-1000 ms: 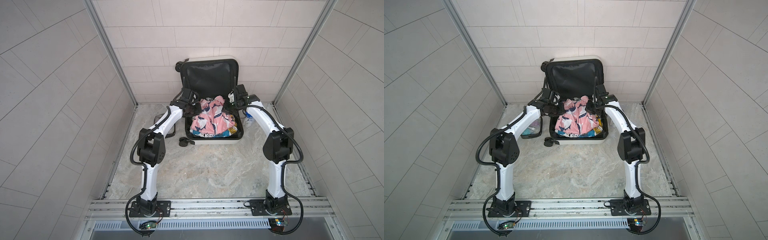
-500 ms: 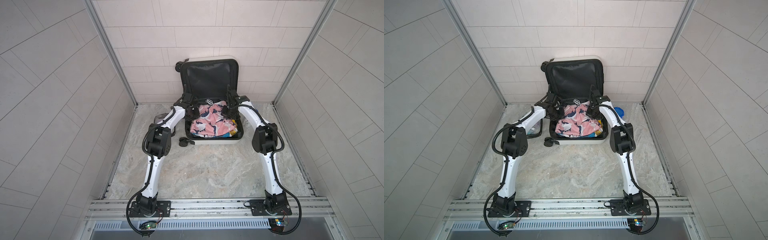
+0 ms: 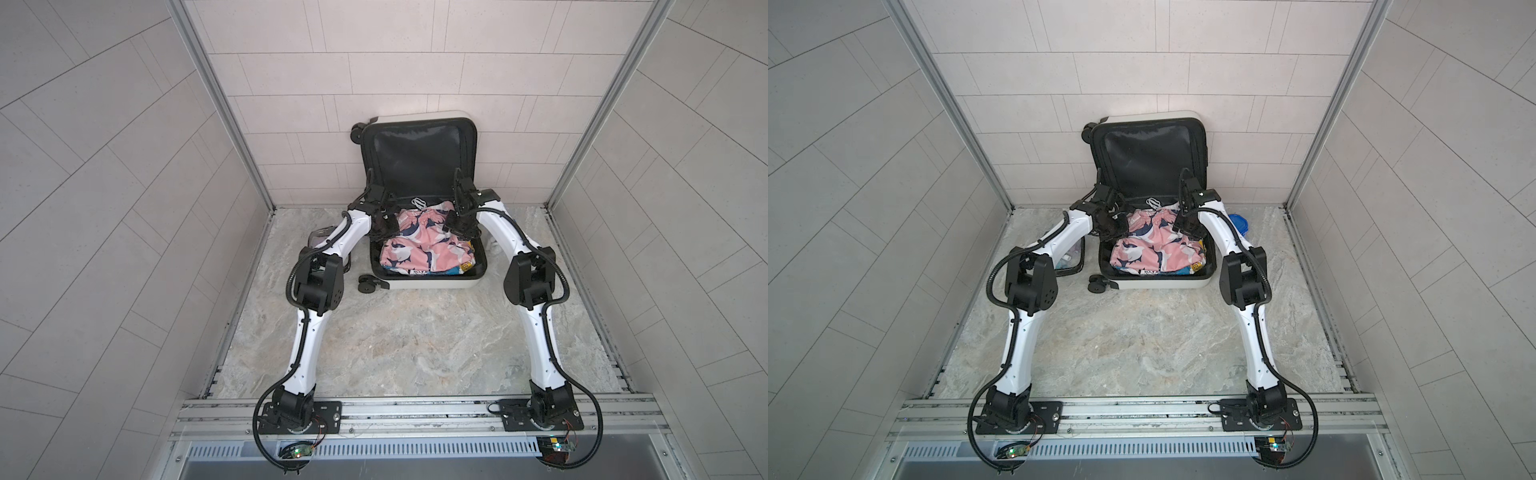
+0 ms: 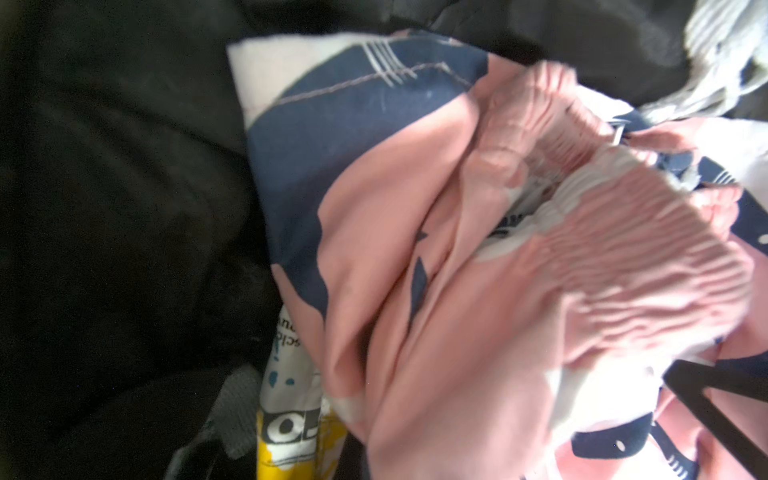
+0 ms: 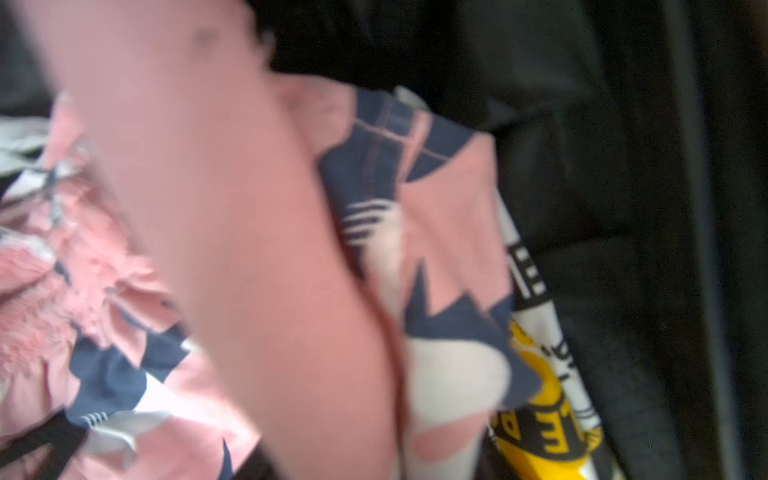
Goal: Pack the luggage
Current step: 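Lower the pink shorts into the suitcase and open both grippers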
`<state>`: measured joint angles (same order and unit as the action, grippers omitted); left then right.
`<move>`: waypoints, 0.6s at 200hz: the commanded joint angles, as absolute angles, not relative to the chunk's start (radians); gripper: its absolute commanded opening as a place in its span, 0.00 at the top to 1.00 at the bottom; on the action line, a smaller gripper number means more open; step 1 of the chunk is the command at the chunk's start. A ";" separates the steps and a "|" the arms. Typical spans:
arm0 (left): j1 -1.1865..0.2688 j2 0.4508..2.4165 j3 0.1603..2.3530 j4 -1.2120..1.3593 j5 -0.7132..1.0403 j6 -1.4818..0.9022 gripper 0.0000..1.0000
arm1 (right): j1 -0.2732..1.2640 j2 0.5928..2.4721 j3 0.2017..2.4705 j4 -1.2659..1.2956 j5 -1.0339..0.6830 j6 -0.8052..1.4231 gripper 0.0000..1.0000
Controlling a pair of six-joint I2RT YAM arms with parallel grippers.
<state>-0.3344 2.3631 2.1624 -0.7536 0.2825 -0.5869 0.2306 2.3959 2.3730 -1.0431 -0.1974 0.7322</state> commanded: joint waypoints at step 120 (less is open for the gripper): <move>-0.328 2.349 2.207 -0.819 0.239 -0.595 0.73 | 0.240 2.190 2.434 -1.147 -0.039 0.668 0.24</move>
